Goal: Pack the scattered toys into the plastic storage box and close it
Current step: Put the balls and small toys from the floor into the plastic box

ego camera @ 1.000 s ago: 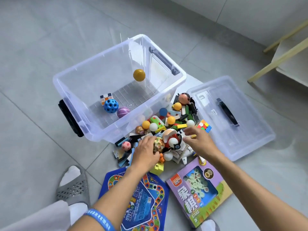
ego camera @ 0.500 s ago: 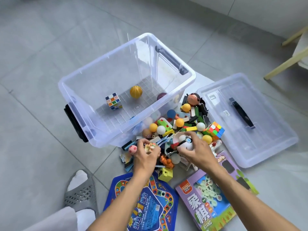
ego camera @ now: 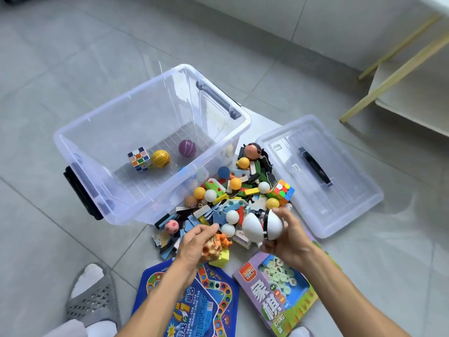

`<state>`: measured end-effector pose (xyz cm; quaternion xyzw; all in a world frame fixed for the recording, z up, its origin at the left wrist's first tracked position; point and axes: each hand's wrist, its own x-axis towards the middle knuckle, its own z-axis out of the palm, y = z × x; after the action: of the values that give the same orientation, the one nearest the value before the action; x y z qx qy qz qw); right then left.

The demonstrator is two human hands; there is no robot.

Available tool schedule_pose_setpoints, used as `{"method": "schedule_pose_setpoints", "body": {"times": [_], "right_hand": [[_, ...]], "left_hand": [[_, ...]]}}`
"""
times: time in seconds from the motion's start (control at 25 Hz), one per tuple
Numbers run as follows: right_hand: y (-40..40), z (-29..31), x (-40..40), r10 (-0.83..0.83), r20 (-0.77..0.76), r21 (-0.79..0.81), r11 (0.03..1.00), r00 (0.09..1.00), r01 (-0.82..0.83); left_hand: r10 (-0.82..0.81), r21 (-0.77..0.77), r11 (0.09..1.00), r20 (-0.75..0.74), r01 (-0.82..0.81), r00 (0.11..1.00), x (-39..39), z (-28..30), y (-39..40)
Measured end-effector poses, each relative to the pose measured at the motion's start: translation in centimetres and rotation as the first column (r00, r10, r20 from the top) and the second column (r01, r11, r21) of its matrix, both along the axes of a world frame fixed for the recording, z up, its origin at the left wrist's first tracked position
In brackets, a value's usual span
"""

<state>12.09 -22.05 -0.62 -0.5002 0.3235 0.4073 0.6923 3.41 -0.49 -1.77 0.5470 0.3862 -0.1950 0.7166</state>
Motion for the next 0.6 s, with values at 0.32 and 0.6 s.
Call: {"method": "schedule_pose_setpoints", "body": {"times": [0.32, 0.6], "right_hand": [[-1.4, -1.2, 2.1, 0.548, 0.235, -0.516, 0.77, 0.803, -0.375], [2.8, -2.2, 11.1, 0.63, 0.464, -0.836, 0.544, 0.623, 0.072]], "left_hand": [[0.206, -0.241, 0.95, 0.002, -0.199, 0.979, 4.0, 0.8, -1.5], [0.383, -0.384, 0.845, -0.048, -0.371, 0.922, 8.5, 0.0, -0.8]]}}
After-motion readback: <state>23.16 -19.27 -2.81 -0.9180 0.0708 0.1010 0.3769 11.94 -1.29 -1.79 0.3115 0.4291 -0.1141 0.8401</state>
